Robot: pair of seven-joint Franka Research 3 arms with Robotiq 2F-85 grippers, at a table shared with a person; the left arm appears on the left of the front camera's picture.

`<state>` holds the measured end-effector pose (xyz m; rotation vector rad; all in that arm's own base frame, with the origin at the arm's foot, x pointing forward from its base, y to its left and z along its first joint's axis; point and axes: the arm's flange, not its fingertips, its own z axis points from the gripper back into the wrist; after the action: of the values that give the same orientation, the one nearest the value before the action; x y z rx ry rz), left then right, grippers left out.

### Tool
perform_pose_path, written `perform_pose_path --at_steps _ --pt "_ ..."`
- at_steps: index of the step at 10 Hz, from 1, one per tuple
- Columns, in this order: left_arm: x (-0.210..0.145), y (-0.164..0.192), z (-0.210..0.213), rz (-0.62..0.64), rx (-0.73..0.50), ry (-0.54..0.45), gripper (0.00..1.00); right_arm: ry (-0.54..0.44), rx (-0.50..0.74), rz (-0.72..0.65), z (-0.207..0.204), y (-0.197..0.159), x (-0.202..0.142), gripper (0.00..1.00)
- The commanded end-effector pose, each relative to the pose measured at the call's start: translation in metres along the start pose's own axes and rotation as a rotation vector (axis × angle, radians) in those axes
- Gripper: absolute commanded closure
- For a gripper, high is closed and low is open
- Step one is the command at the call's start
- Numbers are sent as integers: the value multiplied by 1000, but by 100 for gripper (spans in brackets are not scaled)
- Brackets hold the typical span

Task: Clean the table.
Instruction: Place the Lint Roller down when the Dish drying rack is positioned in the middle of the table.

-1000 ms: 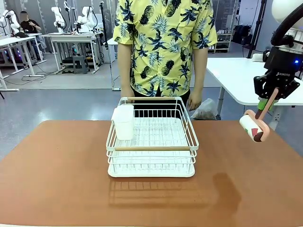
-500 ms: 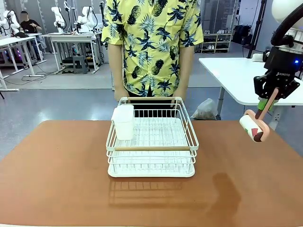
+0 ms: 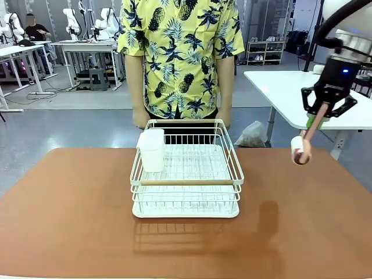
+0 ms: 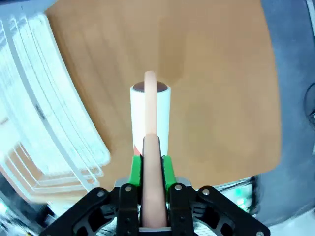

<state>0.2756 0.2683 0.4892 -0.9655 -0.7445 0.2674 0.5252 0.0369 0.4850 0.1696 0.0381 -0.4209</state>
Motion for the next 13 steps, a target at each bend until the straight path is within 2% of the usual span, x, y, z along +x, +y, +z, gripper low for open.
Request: perform_pose_path --at_steps 1,2,3,4,5,7,9,11,13 --pt "0 0 3 -13 -10 -6 0 -27 40 -522 -5 27 9 79" --pt "0 0 3 -13 -10 -6 0 -11 45 -763 -10 29 19 79" --pt "0 0 3 -13 -10 -6 0 -136 94 -963 -19 31 27 79" --pt "0 0 3 -13 -10 -6 0 -265 113 -1065 -29 34 25 79" --pt "0 0 3 -13 -10 -6 0 -291 152 -1071 -36 36 19 79" --pt "0 0 3 -13 -10 -6 0 -411 231 -1086 -46 31 10 79" --pt "0 0 3 -13 -10 -6 0 -487 266 -1088 -61 26 0 79" --pt "0 0 3 -13 -10 -6 0 -511 313 -1122 -78 18 -2 79" --pt "0 0 3 -13 -10 -6 0 -454 329 -1170 -88 8 1 79"
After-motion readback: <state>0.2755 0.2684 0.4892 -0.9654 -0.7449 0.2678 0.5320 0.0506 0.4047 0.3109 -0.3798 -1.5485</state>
